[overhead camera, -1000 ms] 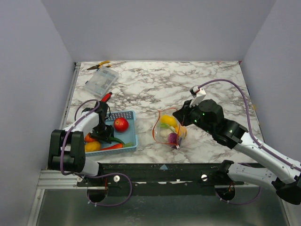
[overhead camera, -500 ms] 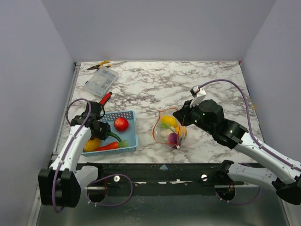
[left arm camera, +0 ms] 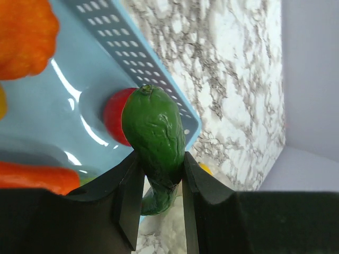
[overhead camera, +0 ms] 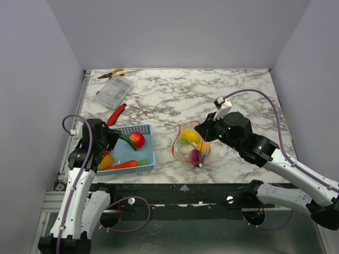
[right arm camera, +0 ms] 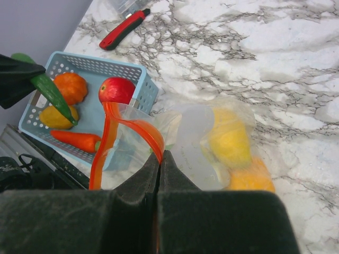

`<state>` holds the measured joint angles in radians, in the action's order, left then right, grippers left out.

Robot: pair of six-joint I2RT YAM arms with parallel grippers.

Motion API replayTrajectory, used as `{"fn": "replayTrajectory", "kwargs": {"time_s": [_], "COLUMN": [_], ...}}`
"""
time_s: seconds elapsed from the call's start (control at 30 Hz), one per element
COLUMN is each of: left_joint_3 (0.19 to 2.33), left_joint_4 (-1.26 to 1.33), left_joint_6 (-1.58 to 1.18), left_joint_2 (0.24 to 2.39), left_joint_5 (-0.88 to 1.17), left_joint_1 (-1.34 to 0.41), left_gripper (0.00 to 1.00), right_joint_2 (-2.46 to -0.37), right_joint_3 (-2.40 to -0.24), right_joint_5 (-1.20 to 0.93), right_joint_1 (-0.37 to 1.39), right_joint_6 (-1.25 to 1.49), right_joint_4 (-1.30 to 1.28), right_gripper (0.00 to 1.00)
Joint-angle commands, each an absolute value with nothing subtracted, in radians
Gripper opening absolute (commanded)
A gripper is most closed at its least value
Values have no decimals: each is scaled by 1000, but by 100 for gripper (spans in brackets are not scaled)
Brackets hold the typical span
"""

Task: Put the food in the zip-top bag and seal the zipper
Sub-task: Pick up the fake vegetable from the bin, then place the fake vegetable in the zipper food storage bag.

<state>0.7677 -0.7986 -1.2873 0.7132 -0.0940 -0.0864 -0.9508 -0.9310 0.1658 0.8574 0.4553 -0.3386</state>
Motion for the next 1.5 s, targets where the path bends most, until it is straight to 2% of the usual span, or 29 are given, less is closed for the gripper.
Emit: {"fn": "replayTrajectory", "kwargs": {"time_s": [0.0, 0.13, 0.23, 0.3, 0.37, 0.5, 0.57, 0.8, 0.93, 1.2, 1.27, 1.37, 1.47], "left_joint_3": [723, 680, 616, 600, 618, 681, 671, 593, 546, 519, 503, 484, 475], "left_joint_4": [-542, -212, 174, 361, 451, 455, 510, 677, 782, 903, 948, 1012, 1025], "left_joint_6": [-1133, -951, -954, -965, -879, -631, -570, -425, -379, -289, -242, -205, -214], "left_joint_2": [671, 631, 630, 639, 655, 717, 739, 744, 779, 937, 991, 1077, 1100], "left_joint_5": [41, 328, 605, 654, 644, 558, 526, 483, 548, 534, 483, 401, 384], "left_joint_1": [-87, -87, -108, -169, -290, -595, -671, -781, -818, -856, -856, -855, -854], "left_gripper": [0, 0, 0, 0, 0, 0, 0, 0, 0, 5, 13, 47, 63], "right_joint_2": [-952, -945, -944, -946, -948, -953, -948, -914, -905, -903, -900, -898, -897], "right_joint_3": [-929, -930, -936, -938, -938, -944, -947, -946, -944, -937, -934, -931, -938], "right_joint_5": [148, 145, 140, 134, 124, 103, 90, 85, 84, 71, 72, 73, 69], "right_joint_1": [860, 860, 860, 860, 860, 859, 860, 860, 859, 860, 860, 860, 860], "right_joint_6": [467, 467, 466, 466, 468, 475, 481, 500, 505, 518, 520, 522, 524], "right_joint_4": [-311, -313, -310, -303, -295, -284, -276, -271, -260, -249, -247, -248, -254], "right_gripper": [1, 1, 1, 1, 1, 1, 1, 1, 1, 1, 1, 1, 1]}}
